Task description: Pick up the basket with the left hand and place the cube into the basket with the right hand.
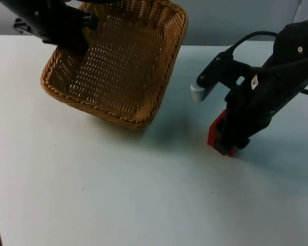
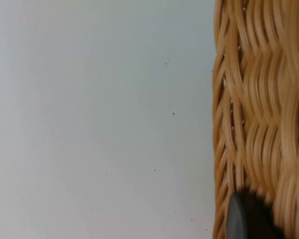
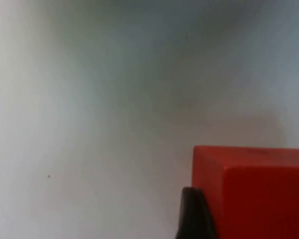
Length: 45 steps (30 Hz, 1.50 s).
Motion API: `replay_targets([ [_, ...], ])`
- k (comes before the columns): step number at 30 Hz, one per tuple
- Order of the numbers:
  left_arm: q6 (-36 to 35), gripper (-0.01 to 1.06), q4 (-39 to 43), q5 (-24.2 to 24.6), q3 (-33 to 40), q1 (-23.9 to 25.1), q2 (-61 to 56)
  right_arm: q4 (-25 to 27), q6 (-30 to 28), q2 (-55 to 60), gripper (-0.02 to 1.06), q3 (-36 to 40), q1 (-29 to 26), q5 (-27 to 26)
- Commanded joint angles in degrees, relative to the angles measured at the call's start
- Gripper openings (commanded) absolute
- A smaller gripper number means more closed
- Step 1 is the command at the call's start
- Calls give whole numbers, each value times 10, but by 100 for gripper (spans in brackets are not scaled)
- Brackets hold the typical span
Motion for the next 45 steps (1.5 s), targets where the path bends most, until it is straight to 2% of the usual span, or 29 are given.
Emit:
replay_targets([
  [1, -2, 0, -18, -9, -6, -1, -12, 6, 3, -13, 0, 1, -3, -7],
  [6, -2, 0, -18, -9, -6, -1, -12, 9, 3, -48, 0, 0, -3, -10],
  [13, -2, 0, -18, -9, -6, -1, -12, 13, 47, -144, 0, 0, -3, -17],
  [20, -2, 0, -18, 5, -6, -1, -12, 83, 45, -203, 0, 0, 0, -17],
  [21, -5, 0, -20, 16, -6, -1, -12, 85, 44, -210, 0, 0, 6, -16],
  [23, -7, 0, -20, 74, -6, -1, -12, 85, 44, -217, 0, 0, 23, -16],
  [27, -7, 0, -21, 132, -6, -1, -12, 84, 43, -214, 0, 0, 66, -22],
  [30, -12, 0, -27, 191, -6, -1, -12, 84, 40, -204, 0, 0, 113, -64],
  [31, -12, 0, -27, 191, -6, -1, -12, 84, 40, -204, 0, 0, 113, -64],
  [35, -30, 0, -64, 244, -6, -1, -12, 85, 62, -184, 0, 0, 131, -90],
  [42, -31, 0, -107, 270, -6, -1, -12, 99, 77, -147, 0, -5, 129, -94],
  [45, -31, 0, -116, 284, -6, -1, -12, 99, 106, -111, 0, -26, 129, -94],
])
